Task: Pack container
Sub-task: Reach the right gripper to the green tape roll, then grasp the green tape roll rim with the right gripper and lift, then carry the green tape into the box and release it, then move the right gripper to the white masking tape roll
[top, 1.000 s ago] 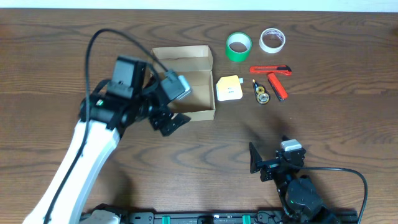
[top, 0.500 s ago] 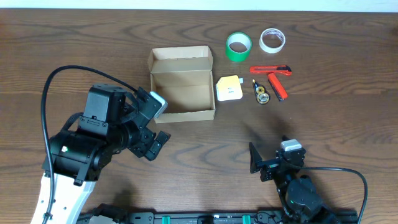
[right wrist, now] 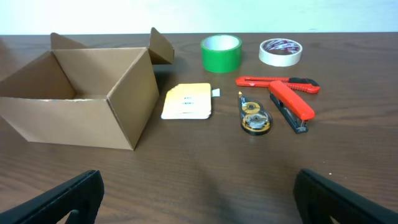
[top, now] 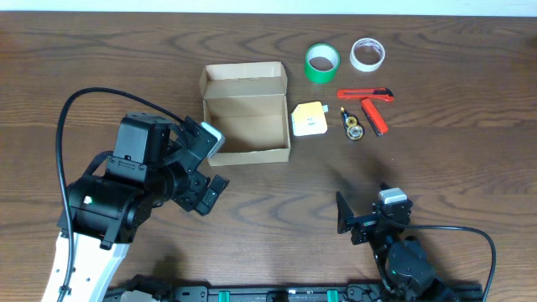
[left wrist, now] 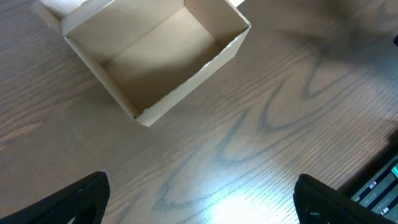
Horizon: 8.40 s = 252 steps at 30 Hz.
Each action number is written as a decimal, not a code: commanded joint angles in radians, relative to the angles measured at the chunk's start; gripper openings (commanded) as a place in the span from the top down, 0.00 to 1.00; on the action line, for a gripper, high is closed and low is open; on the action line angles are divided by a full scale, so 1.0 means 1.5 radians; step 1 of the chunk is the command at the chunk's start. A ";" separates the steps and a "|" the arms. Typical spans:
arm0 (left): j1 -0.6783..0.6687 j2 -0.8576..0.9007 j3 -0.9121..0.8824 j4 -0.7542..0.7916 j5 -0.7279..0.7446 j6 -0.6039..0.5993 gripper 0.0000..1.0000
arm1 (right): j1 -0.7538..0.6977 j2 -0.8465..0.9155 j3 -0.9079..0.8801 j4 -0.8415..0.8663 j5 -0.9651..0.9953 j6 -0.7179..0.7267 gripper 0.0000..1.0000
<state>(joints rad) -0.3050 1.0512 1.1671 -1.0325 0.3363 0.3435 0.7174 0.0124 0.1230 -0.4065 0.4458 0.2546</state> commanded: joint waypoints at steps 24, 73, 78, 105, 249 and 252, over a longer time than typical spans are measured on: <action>-0.001 0.002 0.010 -0.003 -0.005 -0.003 0.05 | -0.111 0.261 0.153 0.026 -0.271 -0.003 0.01; -0.001 0.002 0.010 -0.003 -0.005 -0.003 0.05 | -0.396 1.516 1.110 0.004 -0.378 -0.210 0.25; -0.001 0.002 0.010 -0.003 -0.005 -0.003 0.05 | -0.395 1.531 1.110 0.025 -0.387 -0.210 0.37; -0.001 0.002 0.010 -0.003 -0.005 -0.003 0.05 | -0.398 1.564 1.110 0.074 -0.388 -0.190 0.83; -0.001 -0.132 0.010 -0.030 -0.056 0.018 0.05 | -0.420 1.487 1.239 -0.163 -0.235 -0.264 0.29; -0.001 -0.132 0.010 -0.030 -0.056 0.018 0.05 | -0.427 1.522 1.239 -0.129 -0.239 -0.278 0.28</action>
<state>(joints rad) -0.3050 0.8551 1.1675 -1.0733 0.2577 0.3634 0.0940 2.2444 1.9862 -0.6231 0.1009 -0.1223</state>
